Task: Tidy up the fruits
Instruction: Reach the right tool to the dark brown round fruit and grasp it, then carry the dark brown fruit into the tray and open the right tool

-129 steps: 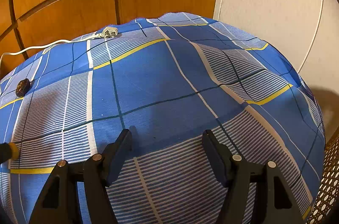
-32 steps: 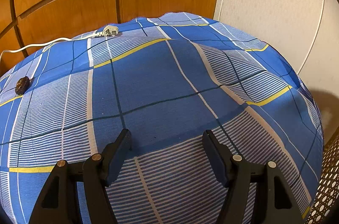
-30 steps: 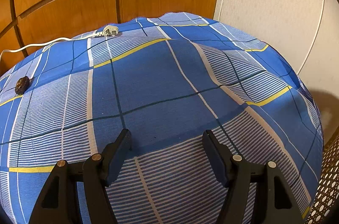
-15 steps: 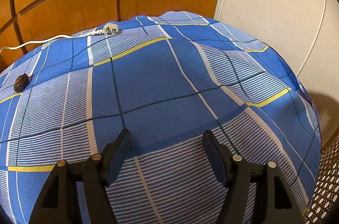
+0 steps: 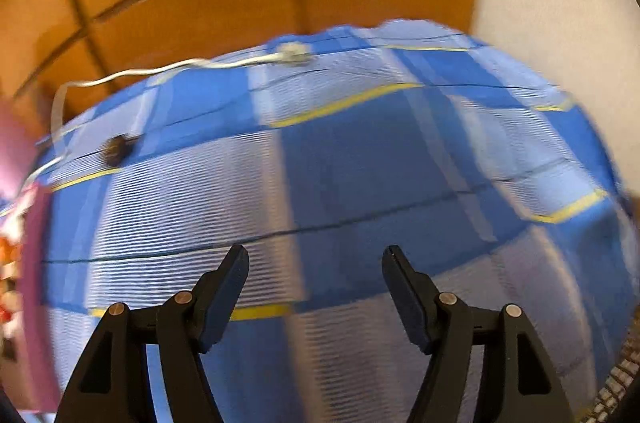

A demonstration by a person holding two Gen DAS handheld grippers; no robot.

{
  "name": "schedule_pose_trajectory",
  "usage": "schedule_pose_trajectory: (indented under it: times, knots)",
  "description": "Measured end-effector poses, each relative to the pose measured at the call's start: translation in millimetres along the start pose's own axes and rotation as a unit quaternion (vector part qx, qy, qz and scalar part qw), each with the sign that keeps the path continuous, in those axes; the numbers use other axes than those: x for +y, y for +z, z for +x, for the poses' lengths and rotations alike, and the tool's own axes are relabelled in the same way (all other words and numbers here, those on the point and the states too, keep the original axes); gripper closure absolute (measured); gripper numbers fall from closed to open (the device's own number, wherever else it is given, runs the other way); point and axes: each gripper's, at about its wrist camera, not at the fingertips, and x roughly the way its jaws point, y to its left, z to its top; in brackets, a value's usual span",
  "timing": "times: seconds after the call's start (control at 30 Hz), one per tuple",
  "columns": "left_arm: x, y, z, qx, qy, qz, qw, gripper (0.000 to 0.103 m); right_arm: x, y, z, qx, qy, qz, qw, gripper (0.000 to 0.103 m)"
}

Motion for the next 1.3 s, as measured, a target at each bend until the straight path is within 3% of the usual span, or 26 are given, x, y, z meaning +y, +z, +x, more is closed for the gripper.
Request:
schedule_pose_trajectory:
  times: [0.17, 0.3, 0.47, 0.67, 0.83, 0.87, 0.9, 1.03, 1.3]
  knots:
    - [0.8, 1.1, -0.7, -0.001, -0.001, -0.003, 1.0000, 0.036, 44.2, 16.0, 13.6, 0.029, 0.088, -0.042, 0.995, 0.033]
    - [0.5, 2.1, 0.3, 0.001, -0.001, -0.003, 1.0000, 0.036, 84.5, 36.2, 23.2, 0.029, 0.120, -0.087, 0.989, 0.033]
    - [2.5, 3.4, 2.6, 0.006, 0.001, -0.007, 1.0000, 0.036, 138.3, 65.0, 40.3, 0.024, 0.132, -0.145, 0.980, 0.033]
    - [7.3, 5.5, 5.4, 0.011, 0.004, -0.015, 0.9998, 0.036, 187.8, 89.0, 70.6, 0.024, 0.104, -0.191, 0.976, 0.033]
    - [9.2, 5.4, 7.5, 0.015, 0.008, -0.016, 0.9997, 0.036, 197.3, 93.9, 97.1, 0.047, 0.085, -0.192, 0.976, 0.034]
    - [9.5, 5.3, 7.8, 0.016, 0.008, -0.017, 0.9997, 0.036, 199.5, 93.6, 104.8, 0.058, 0.088, -0.196, 0.975, 0.050]
    - [9.7, 5.3, 7.6, 0.016, 0.007, -0.018, 0.9997, 0.036, 200.1, 92.9, 107.9, 0.062, 0.082, -0.201, 0.974, 0.056]
    - [8.6, 5.6, 6.6, 0.013, 0.007, -0.018, 0.9997, 0.036, 196.5, 88.4, 102.2, 0.054, 0.096, -0.206, 0.972, 0.057]
    - [2.5, 3.5, 2.6, 0.009, -0.001, -0.012, 0.9999, 0.036, 168.4, 45.8, 49.1, 0.051, 0.138, -0.234, 0.961, 0.057]
